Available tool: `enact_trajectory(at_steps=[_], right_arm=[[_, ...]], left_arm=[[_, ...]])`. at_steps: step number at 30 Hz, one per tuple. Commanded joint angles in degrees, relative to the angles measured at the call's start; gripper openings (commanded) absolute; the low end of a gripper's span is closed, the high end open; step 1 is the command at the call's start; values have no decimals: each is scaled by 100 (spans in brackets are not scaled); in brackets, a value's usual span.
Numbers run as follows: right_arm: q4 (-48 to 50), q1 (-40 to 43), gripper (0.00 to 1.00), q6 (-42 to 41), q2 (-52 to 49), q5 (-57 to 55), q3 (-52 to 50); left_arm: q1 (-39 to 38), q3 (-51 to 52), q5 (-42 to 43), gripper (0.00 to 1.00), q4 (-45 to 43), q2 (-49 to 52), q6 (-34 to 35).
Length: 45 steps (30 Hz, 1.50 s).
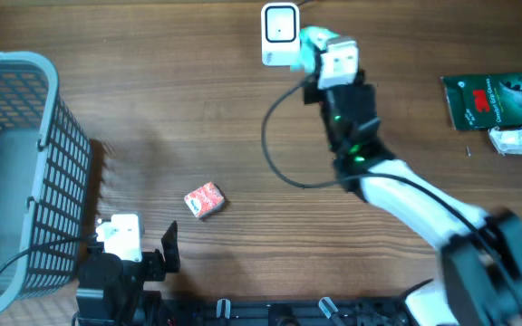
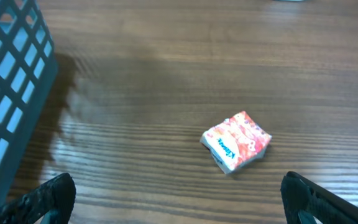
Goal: Scan the item barcode
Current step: 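Hold the pale green packet up to the scanner with right gripper, then place the pale green packet at the right edge of the table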
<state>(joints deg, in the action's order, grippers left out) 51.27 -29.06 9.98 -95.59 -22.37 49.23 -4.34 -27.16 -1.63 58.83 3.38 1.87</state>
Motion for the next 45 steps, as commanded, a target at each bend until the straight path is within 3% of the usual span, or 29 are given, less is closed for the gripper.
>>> enact_trajectory(at_steps=[1, 3, 11, 13, 16, 21, 26, 32, 36, 37, 39, 42, 45], right_arm=[[1768, -125, 5, 1729, -1021, -785, 85], [2435, -109, 5, 2319, -1709, -557, 376], [1786, 57, 5, 3272, -3661, 411, 3047], [1794, 103, 5, 3947, -4389, 420, 3853], [1818, 101, 5, 4562, -4889, 584, 4262], [1794, 44, 4, 4885, -5318, 555, 4341], [197, -188, 5, 3939, -5327, 560, 4328], [205, -389, 4, 3418, -5268, -13, 4330], [7, -387, 4, 3034, -4400, -778, 4330], [-374, -387, 4, 2804, -4044, -1366, 4330], [-2470, -247, 4, 1742, -2959, -2367, 4330], [-5250, 363, 4, -487, -1884, -2459, 4330], [-6854, 1252, 4, -1062, -1626, -1895, 4330]], left_arm=[[17, 15, 4, 100, -13, -31, 33], [17, 15, 4, 100, -15, -31, 33], [17, 15, 4, 100, -13, -31, 33], [17, 15, 4, 100, -13, -31, 33], [17, 15, 4, 100, -13, -31, 33], [17, 15, 4, 100, -13, -31, 33], [17, 15, 4, 100, -13, -31, 33], [17, 15, 4, 100, -13, -31, 33], [17, 15, 4, 100, -15, -31, 33], [17, 15, 4, 100, -13, -31, 33], [17, 15, 4, 100, -15, -31, 33], [17, 15, 4, 100, -13, -31, 33], [17, 15, 4, 100, -13, -31, 33]])
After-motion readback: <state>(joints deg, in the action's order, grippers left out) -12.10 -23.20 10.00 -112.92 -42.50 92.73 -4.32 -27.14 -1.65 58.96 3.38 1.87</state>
